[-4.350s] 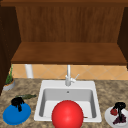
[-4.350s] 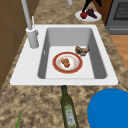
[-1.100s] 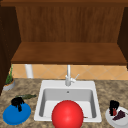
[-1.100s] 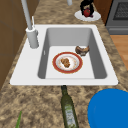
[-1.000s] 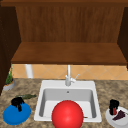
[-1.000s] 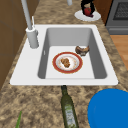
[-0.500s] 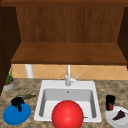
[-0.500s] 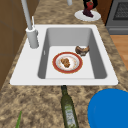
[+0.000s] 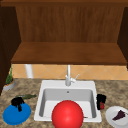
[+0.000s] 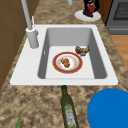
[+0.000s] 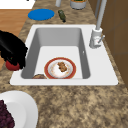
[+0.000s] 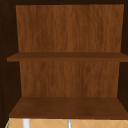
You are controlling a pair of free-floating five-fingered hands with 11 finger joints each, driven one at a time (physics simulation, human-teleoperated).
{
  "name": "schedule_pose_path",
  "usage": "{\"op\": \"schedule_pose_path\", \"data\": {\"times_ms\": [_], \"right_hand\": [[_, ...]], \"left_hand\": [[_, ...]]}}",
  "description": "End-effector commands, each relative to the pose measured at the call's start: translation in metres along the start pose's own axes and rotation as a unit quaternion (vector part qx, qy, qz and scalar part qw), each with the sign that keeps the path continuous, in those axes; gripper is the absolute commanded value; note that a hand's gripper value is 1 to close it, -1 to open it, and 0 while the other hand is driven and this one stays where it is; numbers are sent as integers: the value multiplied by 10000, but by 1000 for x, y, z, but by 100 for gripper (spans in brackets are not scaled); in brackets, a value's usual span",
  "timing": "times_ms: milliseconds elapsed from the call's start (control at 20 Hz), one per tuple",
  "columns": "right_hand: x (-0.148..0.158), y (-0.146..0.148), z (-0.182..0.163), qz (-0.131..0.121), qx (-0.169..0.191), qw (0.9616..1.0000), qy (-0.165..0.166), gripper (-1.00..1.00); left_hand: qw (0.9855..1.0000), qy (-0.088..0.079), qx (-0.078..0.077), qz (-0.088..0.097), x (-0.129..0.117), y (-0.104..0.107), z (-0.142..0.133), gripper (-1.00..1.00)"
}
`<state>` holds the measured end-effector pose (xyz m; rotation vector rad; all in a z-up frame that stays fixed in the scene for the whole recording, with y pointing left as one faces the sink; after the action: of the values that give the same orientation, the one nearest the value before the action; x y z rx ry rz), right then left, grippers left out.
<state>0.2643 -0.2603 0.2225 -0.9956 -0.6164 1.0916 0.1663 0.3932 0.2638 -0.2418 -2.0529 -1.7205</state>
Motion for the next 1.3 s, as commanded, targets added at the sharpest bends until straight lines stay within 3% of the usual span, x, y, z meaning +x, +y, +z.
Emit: {"op": "schedule_pose_path", "data": {"times_ms": [0, 550, 1000, 1250], "right_hand": [[29, 4, 11, -2, -5, 10000, -1, 100], [115, 28, 30, -23, -64, 10000, -5, 100], [188, 84, -2, -99, -102, 9999, -88, 100], [218, 116, -31, 65, -224, 9997, -86, 100]], "left_hand": [[10000, 0, 0, 0, 0, 0, 0, 0], [10000, 0, 0, 0, 0, 0, 0, 0], [10000, 0, 0, 0, 0, 0, 0, 0], [10000, 0, 0, 0, 0, 0, 0, 0]]}}
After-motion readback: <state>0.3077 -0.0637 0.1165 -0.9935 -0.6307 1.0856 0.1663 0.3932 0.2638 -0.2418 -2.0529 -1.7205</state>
